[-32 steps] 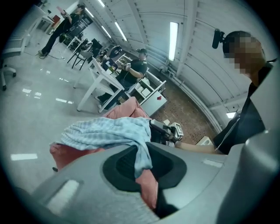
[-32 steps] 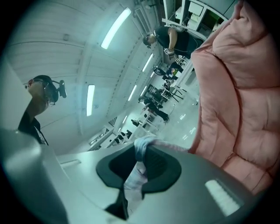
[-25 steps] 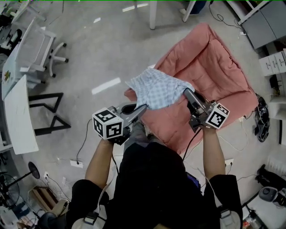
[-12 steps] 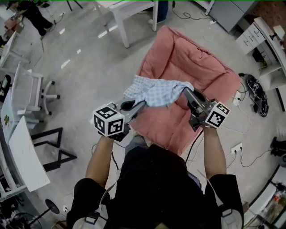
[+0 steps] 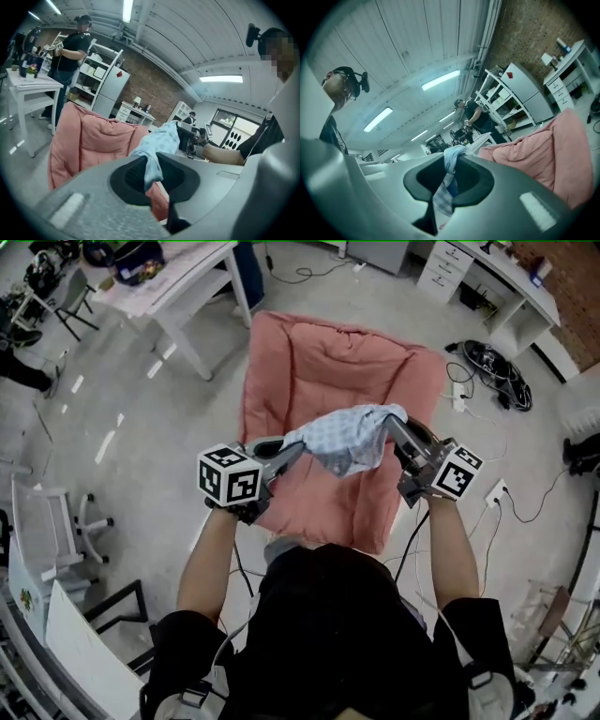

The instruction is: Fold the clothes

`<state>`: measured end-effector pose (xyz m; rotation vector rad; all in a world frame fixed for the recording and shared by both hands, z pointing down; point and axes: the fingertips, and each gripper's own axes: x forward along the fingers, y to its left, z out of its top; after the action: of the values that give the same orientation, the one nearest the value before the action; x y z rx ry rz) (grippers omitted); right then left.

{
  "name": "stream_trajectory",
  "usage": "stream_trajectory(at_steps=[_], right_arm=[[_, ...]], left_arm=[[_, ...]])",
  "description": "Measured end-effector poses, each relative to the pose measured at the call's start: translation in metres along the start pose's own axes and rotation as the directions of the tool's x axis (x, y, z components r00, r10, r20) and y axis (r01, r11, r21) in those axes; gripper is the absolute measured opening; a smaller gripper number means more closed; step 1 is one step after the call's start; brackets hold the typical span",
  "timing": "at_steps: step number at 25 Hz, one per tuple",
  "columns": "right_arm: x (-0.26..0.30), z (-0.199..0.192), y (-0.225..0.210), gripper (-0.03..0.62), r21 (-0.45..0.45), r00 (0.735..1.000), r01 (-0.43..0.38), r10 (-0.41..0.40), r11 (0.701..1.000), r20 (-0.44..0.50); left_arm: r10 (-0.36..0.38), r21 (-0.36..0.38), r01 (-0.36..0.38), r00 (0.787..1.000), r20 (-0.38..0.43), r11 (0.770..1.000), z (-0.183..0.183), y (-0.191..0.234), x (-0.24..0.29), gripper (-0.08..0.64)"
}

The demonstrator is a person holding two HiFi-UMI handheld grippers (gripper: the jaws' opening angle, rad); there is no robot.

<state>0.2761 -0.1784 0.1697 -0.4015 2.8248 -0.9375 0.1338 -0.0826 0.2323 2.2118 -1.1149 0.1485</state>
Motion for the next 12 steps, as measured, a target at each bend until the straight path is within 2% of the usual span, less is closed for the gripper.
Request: stream_trajectory(at_steps=[4,8,12], right_arm=[[-0.016,0.001,-0.002,0.040,0.025,0.987,0.144,-0.146,0.989,0.074],[-0.028,-0.012,0.004,0.040,0.105,0.944,0.271,-0.286,0.957,0.164],[-0.037,-0.030,0.012,0.040,0.191,0.907,0.312,-0.352,0.931,0.233]], left_arm=[[-0.079,0.051,0.084,0.993,-0.088,0.995,0.018,0.009,0.008,0.035],[-0.136,0.098,0.153,0.977,-0.164,0.983,0.030,0.021,0.002,0.035],[-0.181,0.110,0.207,0.962,-0.205,0.972,0.032,0.030,-0.002,0.035]])
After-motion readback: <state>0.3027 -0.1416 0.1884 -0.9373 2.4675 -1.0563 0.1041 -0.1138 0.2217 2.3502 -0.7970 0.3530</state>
